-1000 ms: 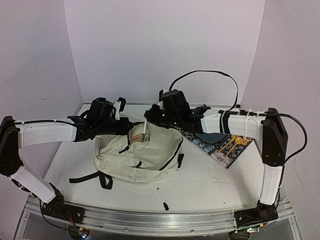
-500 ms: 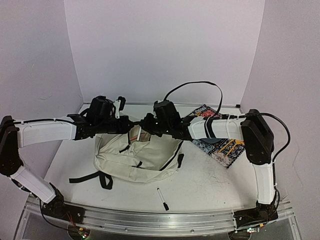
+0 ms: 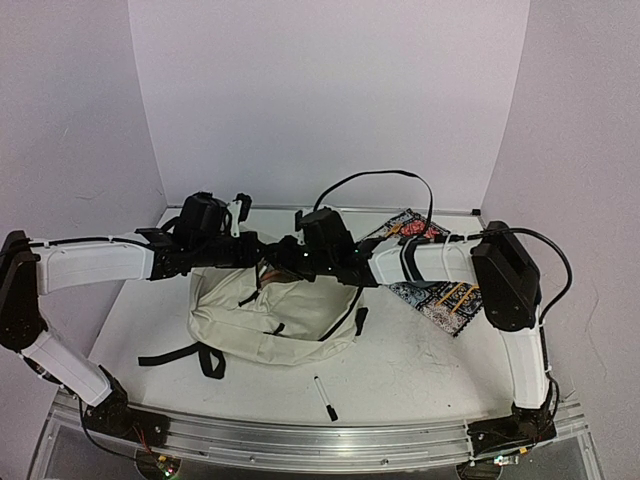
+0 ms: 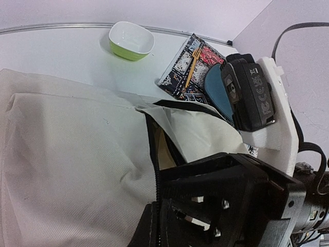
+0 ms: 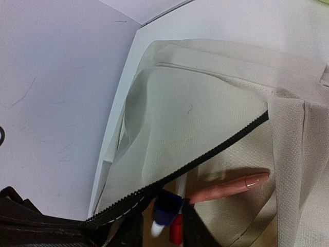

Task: Pack the student bag
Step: Place the pen in the lower front pocket of the bag.

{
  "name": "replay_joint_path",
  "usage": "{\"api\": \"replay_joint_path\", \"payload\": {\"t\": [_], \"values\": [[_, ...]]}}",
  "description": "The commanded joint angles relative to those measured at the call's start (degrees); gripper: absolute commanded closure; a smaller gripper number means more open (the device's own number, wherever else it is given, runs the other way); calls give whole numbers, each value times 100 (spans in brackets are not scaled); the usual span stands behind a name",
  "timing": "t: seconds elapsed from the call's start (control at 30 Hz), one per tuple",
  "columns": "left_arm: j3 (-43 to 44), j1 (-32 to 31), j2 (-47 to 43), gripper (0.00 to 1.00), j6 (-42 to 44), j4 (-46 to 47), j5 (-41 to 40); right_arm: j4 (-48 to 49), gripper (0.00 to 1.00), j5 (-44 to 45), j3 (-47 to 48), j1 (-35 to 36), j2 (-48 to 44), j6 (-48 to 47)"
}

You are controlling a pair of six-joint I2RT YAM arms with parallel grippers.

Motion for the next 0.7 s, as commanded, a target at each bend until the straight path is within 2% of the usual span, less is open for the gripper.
{"api": "replay_joint_path", "payload": {"t": [0.0, 0.3, 0.67], "values": [[362, 6, -28, 100, -24, 474, 17, -213, 67, -112, 168, 49, -304, -474], [283, 30, -68, 100, 83, 444, -197, -1113, 58, 154, -130, 83, -1187, -1577], [291, 75, -29, 100, 158, 390, -315, -3007, 46, 791, -552, 605, -2159, -2365]]}}
